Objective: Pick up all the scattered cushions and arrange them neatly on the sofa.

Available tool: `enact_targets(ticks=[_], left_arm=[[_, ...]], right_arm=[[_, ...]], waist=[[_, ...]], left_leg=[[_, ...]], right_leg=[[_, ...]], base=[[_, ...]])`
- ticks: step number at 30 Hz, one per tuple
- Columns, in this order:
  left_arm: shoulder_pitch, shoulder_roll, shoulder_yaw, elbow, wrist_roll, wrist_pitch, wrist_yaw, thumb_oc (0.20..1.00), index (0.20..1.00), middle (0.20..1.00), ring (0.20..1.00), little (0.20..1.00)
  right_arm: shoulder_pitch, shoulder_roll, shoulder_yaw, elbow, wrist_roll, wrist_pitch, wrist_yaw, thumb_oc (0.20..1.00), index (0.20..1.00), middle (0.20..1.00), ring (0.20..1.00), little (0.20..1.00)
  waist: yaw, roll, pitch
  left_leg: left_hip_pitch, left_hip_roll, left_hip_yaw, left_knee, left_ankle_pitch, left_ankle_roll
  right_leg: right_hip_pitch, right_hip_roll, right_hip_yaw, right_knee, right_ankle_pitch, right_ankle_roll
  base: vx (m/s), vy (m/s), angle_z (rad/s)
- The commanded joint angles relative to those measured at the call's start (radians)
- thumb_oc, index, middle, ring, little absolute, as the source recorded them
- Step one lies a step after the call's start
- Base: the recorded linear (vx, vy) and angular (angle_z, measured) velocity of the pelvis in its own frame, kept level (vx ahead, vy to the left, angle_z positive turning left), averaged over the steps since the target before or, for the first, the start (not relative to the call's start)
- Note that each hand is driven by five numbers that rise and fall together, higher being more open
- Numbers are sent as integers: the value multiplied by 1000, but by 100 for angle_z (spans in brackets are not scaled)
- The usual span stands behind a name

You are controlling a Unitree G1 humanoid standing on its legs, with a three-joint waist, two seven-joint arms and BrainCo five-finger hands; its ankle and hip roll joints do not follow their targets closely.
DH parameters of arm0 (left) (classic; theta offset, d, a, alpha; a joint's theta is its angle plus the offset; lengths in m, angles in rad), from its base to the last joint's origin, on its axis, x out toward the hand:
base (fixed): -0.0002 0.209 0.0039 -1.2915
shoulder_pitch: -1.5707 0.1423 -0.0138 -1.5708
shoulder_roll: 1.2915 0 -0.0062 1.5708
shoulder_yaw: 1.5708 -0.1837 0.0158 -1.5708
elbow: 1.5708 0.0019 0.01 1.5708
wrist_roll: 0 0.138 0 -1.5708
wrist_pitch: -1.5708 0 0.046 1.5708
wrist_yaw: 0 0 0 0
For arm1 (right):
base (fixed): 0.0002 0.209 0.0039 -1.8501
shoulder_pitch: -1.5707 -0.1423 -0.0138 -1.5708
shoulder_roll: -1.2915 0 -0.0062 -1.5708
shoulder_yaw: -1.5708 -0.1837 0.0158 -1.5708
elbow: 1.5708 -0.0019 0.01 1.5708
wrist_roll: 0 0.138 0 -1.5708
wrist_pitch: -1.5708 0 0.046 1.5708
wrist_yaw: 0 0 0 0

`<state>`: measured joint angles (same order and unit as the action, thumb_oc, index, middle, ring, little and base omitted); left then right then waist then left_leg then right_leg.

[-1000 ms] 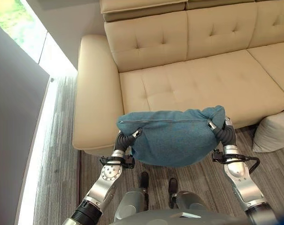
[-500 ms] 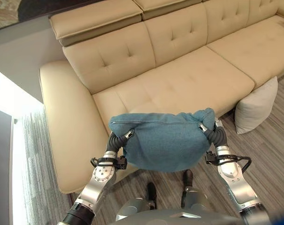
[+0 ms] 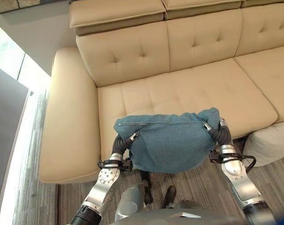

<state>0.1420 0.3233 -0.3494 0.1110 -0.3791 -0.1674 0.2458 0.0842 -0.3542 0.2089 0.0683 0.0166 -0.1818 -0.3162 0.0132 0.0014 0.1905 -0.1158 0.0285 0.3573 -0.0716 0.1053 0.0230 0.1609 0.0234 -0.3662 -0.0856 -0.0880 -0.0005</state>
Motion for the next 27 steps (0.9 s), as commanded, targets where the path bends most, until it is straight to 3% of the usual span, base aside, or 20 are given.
enact_targets(ticks=[1,3,5,7,8,9,10,13,19,27], left_arm=[[-36,20,64,-131,6,-86,-4,200,200,200,200,200],[-30,27,71,-140,4,-85,-8,200,200,200,200,200],[-28,40,77,-145,8,-85,-2,200,200,200,200,200],[-40,44,83,-139,19,-88,4,200,200,200,200,200],[-52,36,74,-146,16,-92,-2,200,200,200,200,200],[-52,35,74,-146,16,-92,-2,200,200,200,200,200],[-69,32,69,-143,25,-98,3,200,200,200,200,200],[-86,26,72,-147,40,-100,-1,200,200,200,200,200],[-116,16,69,-154,68,-99,17,200,200,200,200,200],[-304,-15,42,-104,96,-94,128,200,200,200,200,200]], right_arm=[[-21,13,-23,-107,-7,-78,12,200,200,200,200,200],[-25,25,-25,-100,-14,-77,22,200,200,200,200,200],[-31,34,-25,-105,-15,-71,31,200,200,200,200,200],[-24,49,-29,-104,-20,-72,33,200,200,200,200,200],[-9,56,-50,-105,-24,-64,21,200,200,200,200,200],[-10,56,-50,-105,-24,-63,21,200,200,200,200,200],[-7,59,-64,-106,-28,-63,1,200,200,200,200,200],[-11,65,-69,-98,-28,-64,-1,200,200,200,200,200],[-39,41,-78,-106,-38,-68,-14,200,200,200,200,200],[-253,-14,-14,-90,-63,-55,-82,200,200,200,200,200]], waist=[[31,-28,-97],[48,-43,-108],[34,-40,-89],[16,-18,-70],[-18,-1,-48],[-18,1,-49],[-44,-7,-36],[-40,-23,-47],[-36,-23,-96],[-26,-28,-128]], left_leg=[[-51,4,-34,90,-51,-10],[-5,-27,-44,85,-93,23],[30,-42,-61,71,-109,47],[74,-41,-103,39,-118,57],[115,-48,-163,13,-125,44],[112,-46,-163,14,-124,44],[128,-61,-204,10,-138,35],[135,-69,-215,8,-145,26],[165,-53,-226,-14,-147,2],[196,-29,-244,-16,-162,-34]], right_leg=[[-3,-75,58,112,-89,89],[-38,-126,66,250,-57,135],[-122,-162,87,433,22,183],[-233,-170,122,556,44,184],[-297,-160,171,421,-1,148],[-298,-157,170,415,5,147],[-330,-138,266,260,54,155],[-269,-153,249,172,74,161],[-176,-131,202,85,76,145],[-82,-111,148,2,57,123]], base=[[409,232,-14],[229,211,-5],[125,178,7],[211,64,51],[249,-15,65],[301,-114,84],[121,-73,63],[98,-101,63],[135,-90,32],[134,-82,18]])
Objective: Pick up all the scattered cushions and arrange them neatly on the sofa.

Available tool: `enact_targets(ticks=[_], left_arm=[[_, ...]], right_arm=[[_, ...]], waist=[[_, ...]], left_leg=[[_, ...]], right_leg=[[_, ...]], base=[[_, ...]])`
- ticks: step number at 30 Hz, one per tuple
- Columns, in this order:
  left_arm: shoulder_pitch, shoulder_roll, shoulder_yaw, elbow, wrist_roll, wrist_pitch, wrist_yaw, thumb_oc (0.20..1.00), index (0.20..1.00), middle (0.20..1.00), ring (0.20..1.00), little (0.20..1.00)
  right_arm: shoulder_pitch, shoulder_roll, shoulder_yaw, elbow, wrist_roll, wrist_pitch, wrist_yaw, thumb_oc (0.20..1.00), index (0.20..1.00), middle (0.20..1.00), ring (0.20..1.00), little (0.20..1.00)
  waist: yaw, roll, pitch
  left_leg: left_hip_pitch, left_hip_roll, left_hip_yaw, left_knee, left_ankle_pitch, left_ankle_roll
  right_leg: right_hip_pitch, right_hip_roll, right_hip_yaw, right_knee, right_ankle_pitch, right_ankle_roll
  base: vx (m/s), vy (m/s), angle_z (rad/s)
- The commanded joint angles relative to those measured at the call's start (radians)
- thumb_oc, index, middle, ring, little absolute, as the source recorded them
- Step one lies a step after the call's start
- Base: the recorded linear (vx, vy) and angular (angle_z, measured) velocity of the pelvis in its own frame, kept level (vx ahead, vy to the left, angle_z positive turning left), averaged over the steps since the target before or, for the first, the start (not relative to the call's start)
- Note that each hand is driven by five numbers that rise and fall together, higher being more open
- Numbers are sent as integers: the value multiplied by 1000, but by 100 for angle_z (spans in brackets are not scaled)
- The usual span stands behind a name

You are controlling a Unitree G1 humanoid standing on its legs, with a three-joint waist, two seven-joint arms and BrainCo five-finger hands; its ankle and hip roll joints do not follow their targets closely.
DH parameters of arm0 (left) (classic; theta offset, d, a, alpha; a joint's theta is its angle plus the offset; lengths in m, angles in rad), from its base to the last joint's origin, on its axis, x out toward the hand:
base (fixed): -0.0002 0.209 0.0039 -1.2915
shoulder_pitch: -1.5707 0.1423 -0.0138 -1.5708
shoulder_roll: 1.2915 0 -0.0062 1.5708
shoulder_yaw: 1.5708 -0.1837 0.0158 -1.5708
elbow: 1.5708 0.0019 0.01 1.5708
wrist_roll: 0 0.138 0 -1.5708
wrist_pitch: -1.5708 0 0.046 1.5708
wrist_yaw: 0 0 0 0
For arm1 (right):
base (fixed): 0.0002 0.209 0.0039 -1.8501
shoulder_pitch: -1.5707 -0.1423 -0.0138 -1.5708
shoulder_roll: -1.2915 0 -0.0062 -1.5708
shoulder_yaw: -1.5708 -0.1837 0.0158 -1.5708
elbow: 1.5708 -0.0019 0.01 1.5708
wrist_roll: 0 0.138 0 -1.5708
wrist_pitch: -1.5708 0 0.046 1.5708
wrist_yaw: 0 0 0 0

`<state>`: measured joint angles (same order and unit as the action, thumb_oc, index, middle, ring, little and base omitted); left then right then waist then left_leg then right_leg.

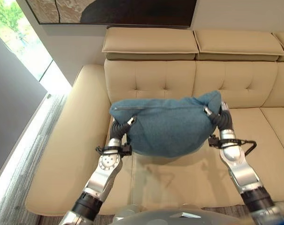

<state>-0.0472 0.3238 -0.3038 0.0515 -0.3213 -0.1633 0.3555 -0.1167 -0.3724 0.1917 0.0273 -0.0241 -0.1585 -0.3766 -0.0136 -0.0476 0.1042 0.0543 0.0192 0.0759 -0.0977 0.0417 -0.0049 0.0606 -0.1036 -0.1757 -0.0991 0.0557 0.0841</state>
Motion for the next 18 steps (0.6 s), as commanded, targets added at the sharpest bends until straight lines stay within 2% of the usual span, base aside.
enact_targets(ticks=[1,2,3,5,8,12,13,18], left_arm=[[-155,-14,-12,-22,48,-93,34,200,200,200,200,200],[-180,-15,-16,-7,48,-91,43,200,200,200,200,200],[-283,-15,-35,58,52,-88,74,200,200,200,200,200],[-324,-14,-41,81,51,-87,83,200,200,200,200,200],[-539,-12,-88,211,37,-80,122,200,200,200,200,200],[-654,-3,-110,290,21,-81,141,200,200,200,200,200],[-738,6,-128,355,11,-84,154,200,200,200,200,200],[-904,35,-149,502,-28,-95,163,200,200,200,200,200]], right_arm=[[-97,-3,19,-38,-20,-74,-30,200,200,200,200,200],[-120,-4,26,-27,-18,-72,-36,200,200,200,200,200],[-207,-12,59,32,-7,-65,-57,200,200,200,200,200],[-243,-14,70,55,-5,-62,-64,200,200,200,200,200],[-415,-27,122,172,27,-41,-96,200,200,200,200,200],[-517,-40,146,249,59,-35,-111,200,200,200,200,200],[-593,-47,160,305,84,-35,-126,200,200,200,200,200],[-760,-59,194,450,145,-35,-138,200,200,200,200,200]], waist=[[2,21,-45],[1,22,-43],[3,24,-37],[2,26,-31],[2,32,12],[0,38,42],[-3,39,64],[-6,39,79]], left_leg=[[25,-18,36,10,-99,-10],[25,-17,35,10,-98,-12],[14,-15,32,10,-95,-17],[8,-15,30,10,-92,-17],[-55,-13,16,10,-69,-24],[-102,-14,7,10,-51,-26],[-144,-13,2,10,-33,-29],[-249,-11,-1,10,4,-36]], right_leg=[[22,19,-42,12,-90,37],[21,19,-43,12,-91,36],[12,20,-45,12,-91,35],[6,21,-45,12,-90,34],[-52,27,-44,12,-79,29],[-101,32,-40,12,-66,26],[-143,35,-34,12,-54,25],[-249,38,-25,14,-21,23]], base=[[78,-33,10],[59,-45,8],[20,-29,3],[-38,-18,10],[-152,-19,9],[-130,-6,16],[-203,-4,-1],[-121,-7,-3]])
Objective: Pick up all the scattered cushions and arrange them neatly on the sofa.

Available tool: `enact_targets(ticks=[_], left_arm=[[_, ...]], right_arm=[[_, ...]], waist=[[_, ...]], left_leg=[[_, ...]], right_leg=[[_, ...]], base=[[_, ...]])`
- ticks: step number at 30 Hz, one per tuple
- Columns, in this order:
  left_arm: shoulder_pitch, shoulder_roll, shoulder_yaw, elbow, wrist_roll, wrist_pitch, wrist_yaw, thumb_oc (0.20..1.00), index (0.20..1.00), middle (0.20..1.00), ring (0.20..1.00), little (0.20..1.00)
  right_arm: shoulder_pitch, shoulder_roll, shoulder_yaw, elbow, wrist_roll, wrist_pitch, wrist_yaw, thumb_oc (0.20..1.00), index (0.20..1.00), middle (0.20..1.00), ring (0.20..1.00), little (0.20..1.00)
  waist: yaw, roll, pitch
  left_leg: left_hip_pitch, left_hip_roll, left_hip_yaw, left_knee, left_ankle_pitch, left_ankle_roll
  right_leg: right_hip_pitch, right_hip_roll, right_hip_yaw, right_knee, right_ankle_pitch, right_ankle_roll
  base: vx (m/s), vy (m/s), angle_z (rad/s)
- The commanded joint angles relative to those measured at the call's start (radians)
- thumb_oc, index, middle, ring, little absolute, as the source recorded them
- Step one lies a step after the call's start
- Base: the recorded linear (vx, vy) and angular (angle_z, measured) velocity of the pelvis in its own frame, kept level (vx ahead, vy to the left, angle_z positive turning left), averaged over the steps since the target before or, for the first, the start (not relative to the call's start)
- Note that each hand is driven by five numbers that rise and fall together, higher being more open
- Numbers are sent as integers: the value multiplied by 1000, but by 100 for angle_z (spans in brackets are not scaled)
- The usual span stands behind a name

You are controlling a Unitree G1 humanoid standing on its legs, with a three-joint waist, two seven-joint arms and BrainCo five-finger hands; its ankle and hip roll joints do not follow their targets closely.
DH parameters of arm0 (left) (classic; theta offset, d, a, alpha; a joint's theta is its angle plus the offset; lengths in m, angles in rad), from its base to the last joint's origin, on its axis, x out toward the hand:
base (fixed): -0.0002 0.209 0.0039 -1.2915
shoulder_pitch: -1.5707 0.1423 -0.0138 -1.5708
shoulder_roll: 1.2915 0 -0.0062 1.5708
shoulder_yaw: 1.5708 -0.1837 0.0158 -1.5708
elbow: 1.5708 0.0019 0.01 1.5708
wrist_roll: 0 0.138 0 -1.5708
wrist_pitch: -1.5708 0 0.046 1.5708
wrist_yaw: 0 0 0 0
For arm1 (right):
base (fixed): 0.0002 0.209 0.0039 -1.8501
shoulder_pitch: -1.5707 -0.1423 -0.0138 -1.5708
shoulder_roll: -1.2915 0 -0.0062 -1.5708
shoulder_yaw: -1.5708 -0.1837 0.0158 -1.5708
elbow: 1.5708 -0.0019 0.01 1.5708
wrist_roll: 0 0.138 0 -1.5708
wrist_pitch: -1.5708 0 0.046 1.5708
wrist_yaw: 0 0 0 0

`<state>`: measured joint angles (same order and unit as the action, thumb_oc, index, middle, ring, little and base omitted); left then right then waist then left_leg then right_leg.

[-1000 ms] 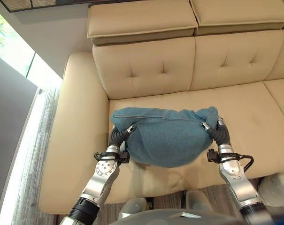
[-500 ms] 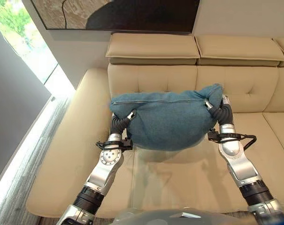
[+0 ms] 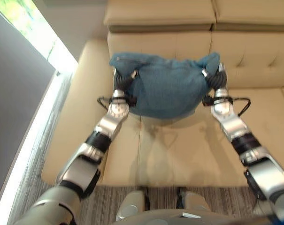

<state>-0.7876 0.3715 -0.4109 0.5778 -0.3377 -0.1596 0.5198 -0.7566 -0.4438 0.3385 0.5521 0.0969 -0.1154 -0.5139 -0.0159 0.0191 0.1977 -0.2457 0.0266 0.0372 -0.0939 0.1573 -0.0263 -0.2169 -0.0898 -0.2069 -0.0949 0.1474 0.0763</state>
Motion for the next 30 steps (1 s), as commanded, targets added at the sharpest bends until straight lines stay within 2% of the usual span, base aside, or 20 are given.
enact_targets(ticks=[1,5,12,13,14,15,16,17,18,23,25,27,28,30], left_arm=[[-188,-2,-49,0,-11,-99,-2,200,200,200,200,200],[-266,8,-71,92,-28,-105,-12,200,200,200,200,200],[-296,-2,-83,181,-25,-107,-10,200,200,200,200,200],[-305,-2,-86,201,-27,-104,-12,696,696,696,696,696],[-306,-2,-85,202,-27,-104,-12,696,696,696,696,696],[-341,8,-93,263,-33,-96,-25,1000,1000,1000,1000,1000],[-359,16,-96,284,-34,-93,-30,1000,1000,1000,1000,1000],[-381,29,-103,305,-30,-89,-35,1000,1000,1000,1000,1000],[-400,42,-108,321,-27,-87,-37,1000,1000,1000,1000,1000],[-483,115,-117,398,-77,-90,-61,1000,1000,1000,1000,1000],[-523,167,-117,416,-91,-92,-63,1000,1000,1000,1000,1000],[-538,214,-113,438,-90,-88,-66,1000,1000,1000,1000,1000],[-539,266,-97,453,-92,-84,-65,1000,1000,1000,1000,1000],[-518,296,-71,442,-97,-86,-63,1000,1000,1000,1000,1000]], right_arm=[[-149,6,57,-51,31,-78,-1,200,200,200,200,200],[-256,-23,104,47,50,-77,7,200,200,200,200,200],[-337,-38,154,124,30,-72,3,200,200,200,200,200],[-358,-44,162,144,24,-69,1,200,200,200,200,200],[-359,-44,163,145,24,-69,1,200,200,200,200,200],[-401,-61,184,192,14,-59,-1,558,558,558,558,558],[-423,-72,196,222,6,-54,1,639,639,639,639,639],[-448,-89,215,258,-6,-42,1,959,959,959,959,959],[-464,-99,226,286,-14,-32,2,1000,1000,1000,1000,1000],[-549,-164,284,420,-45,21,1,1000,1000,1000,1000,1000],[-587,-200,307,461,-43,35,3,1000,1000,1000,1000,1000],[-592,-231,304,491,-34,41,3,1000,1000,1000,1000,1000],[-582,-263,276,504,-8,43,-7,1000,1000,1000,1000,1000],[-555,-288,252,512,6,46,-7,1000,1000,1000,1000,1000]], waist=[[-4,-29,-14],[-5,-29,-4],[-7,-34,-2],[-6,-35,-2],[-6,-35,-3],[-7,-36,-3],[-7,-35,-3],[-6,-35,-3],[-6,-34,0],[-2,-31,-3],[0,-31,-9],[0,-29,-15],[-2,-28,-24],[-1,-28,-31]], left_leg=[[35,-19,39,7,-106,-16],[-24,-16,43,7,-87,-24],[-83,-11,46,7,-71,-38],[-92,-11,45,7,-70,-40],[-93,-11,45,7,-70,-40],[-107,-12,45,7,-67,-42],[-112,-12,45,7,-66,-43],[-116,-12,44,7,-65,-43],[-119,-12,43,7,-64,-44],[-120,-14,39,7,-63,-47],[-119,-15,37,7,-63,-48],[-118,-16,35,7,-66,-49],[-111,-16,35,7,-70,-49],[-103,-17,35,7,-75,-48]], right_leg=[[12,25,8,10,-108,30],[-42,21,8,12,-95,32],[-99,14,9,9,-80,36],[-108,13,10,8,-78,37],[-109,13,10,8,-78,37],[-124,14,12,8,-74,38],[-129,13,11,8,-72,39],[-133,12,10,8,-71,39],[-135,13,8,8,-70,40],[-136,11,7,8,-69,42],[-135,11,8,8,-68,43],[-133,11,10,8,-68,45],[-126,11,12,8,-72,46],[-117,11,13,8,-76,47]], base=[[-61,2,-4],[-43,-1,-3],[0,0,0],[0,0,0],[0,0,0],[0,0,0],[0,0,0],[0,0,0],[0,0,0],[0,0,0],[0,0,0],[22,1,0],[48,7,3],[50,0,2]])
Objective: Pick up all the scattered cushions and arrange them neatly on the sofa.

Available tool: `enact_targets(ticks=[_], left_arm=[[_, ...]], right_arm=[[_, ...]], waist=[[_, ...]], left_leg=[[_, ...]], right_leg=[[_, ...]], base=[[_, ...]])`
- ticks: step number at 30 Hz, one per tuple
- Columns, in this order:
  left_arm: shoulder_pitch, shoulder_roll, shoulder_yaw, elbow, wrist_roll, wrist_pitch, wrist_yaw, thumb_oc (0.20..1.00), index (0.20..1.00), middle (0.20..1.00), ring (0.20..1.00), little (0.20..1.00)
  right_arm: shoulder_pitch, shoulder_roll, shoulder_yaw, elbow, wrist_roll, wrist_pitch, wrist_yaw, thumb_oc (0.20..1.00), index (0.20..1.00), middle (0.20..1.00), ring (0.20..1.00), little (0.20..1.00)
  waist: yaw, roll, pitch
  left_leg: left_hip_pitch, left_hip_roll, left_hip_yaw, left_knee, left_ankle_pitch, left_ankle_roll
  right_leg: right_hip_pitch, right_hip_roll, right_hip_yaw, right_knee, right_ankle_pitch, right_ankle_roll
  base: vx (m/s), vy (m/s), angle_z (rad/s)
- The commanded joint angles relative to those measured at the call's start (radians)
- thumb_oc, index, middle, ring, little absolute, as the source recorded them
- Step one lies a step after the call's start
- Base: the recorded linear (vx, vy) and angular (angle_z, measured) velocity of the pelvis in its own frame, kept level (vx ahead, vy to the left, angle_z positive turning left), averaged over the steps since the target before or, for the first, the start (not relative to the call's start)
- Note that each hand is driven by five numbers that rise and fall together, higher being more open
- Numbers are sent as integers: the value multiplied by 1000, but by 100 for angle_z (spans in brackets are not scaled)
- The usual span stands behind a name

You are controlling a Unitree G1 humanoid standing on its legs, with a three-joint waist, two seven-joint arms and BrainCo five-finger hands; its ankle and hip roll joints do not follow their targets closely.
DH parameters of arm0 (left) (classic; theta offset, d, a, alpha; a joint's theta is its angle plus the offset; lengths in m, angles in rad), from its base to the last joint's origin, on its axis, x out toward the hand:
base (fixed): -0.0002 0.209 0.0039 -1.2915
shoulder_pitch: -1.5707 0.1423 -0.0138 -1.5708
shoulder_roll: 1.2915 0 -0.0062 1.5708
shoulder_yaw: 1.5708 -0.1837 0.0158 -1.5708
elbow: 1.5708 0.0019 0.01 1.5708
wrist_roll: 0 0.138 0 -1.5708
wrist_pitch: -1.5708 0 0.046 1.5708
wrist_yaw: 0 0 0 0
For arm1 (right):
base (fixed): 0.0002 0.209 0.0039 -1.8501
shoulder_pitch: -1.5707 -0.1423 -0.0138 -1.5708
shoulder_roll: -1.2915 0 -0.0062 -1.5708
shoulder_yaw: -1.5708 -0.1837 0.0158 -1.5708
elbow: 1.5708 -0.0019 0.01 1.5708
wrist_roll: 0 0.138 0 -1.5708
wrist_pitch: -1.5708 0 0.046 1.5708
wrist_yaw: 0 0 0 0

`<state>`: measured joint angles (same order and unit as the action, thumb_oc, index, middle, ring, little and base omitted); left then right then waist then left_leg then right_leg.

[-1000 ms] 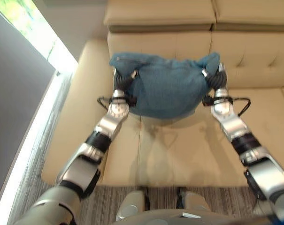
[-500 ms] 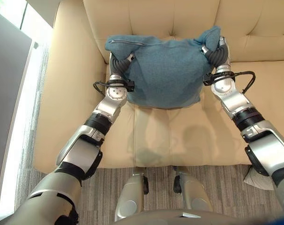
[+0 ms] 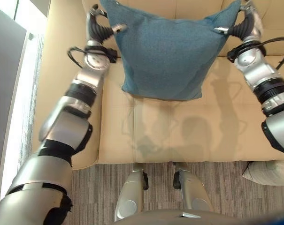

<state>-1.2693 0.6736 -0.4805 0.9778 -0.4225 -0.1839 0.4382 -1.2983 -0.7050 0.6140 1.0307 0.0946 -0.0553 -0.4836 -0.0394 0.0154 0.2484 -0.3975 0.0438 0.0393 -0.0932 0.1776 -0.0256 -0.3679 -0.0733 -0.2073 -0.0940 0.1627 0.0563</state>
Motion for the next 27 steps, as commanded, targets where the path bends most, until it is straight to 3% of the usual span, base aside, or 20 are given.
enact_targets(ticks=[1,4,8,11,14,15,17,21,27], left_arm=[[-8,15,17,8,-14,-67,20,1000,1000,1000,1000,1000],[149,47,90,-179,21,-81,28,1000,1000,1000,1000,1000],[470,2,230,-440,48,-95,18,1000,1000,1000,1000,1000],[829,-112,333,-638,135,-76,-19,1000,1000,1000,1000,1000],[1123,-198,422,-693,251,-36,-62,1000,1000,1000,1000,1000],[1254,-247,450,-670,280,-9,-98,1000,1000,1000,1000,1000],[1301,-263,447,-650,294,5,-113,1000,1000,1000,1000,1000],[1457,-315,409,-431,411,56,-181,1000,1000,1000,1000,1000],[1400,-368,336,-67,450,79,-164,1000,1000,1000,1000,1000]], right_arm=[[11,-52,-41,12,14,-13,-37,1000,1000,1000,1000,1000],[154,-128,-138,-128,7,-31,-54,1000,1000,1000,1000,1000],[466,-151,-304,-382,-30,-54,-32,1000,1000,1000,1000,1000],[851,-59,-498,-578,-94,-80,16,1000,1000,1000,1000,1000],[1152,59,-612,-635,-201,-75,68,1000,1000,1000,1000,1000],[1260,127,-631,-630,-249,-76,93,1000,1000,1000,1000,1000],[1284,153,-629,-614,-261,-73,101,1000,1000,1000,1000,1000],[1382,260,-584,-473,-301,-78,139,1000,1000,1000,1000,1000],[1357,318,-482,-183,-263,-74,138,1000,1000,1000,1000,1000]], waist=[[23,-26,-85],[21,-29,-94],[17,-36,-109],[13,-41,-120],[14,-46,-122],[17,-48,-123],[17,-49,-127],[19,-36,-132],[15,-33,-103]], left_leg=[[56,-34,32,6,-98,-48],[81,-34,34,6,-109,-45],[109,-32,38,6,-118,-39],[158,-31,42,6,-136,-31],[222,-26,44,6,-157,-24],[253,-23,48,6,-162,-19],[260,-25,49,6,-158,-16],[323,-16,59,6,-161,-14],[347,16,59,37,-126,-33]], right_leg=[[42,-5,12,7,-93,67],[66,-6,11,7,-104,66],[93,-6,7,7,-114,63],[145,-5,8,7,-131,59],[211,-2,5,7,-154,57],[243,1,7,7,-161,56],[252,1,7,7,-160,55],[315,15,11,7,-176,48],[360,39,17,7,-209,26]], base=[[52,-1,1],[43,0,7],[55,-13,5],[115,-17,-1],[93,-50,-1],[61,-65,-7],[-13,-32,-7],[-60,-44,3],[-167,-66,5]])
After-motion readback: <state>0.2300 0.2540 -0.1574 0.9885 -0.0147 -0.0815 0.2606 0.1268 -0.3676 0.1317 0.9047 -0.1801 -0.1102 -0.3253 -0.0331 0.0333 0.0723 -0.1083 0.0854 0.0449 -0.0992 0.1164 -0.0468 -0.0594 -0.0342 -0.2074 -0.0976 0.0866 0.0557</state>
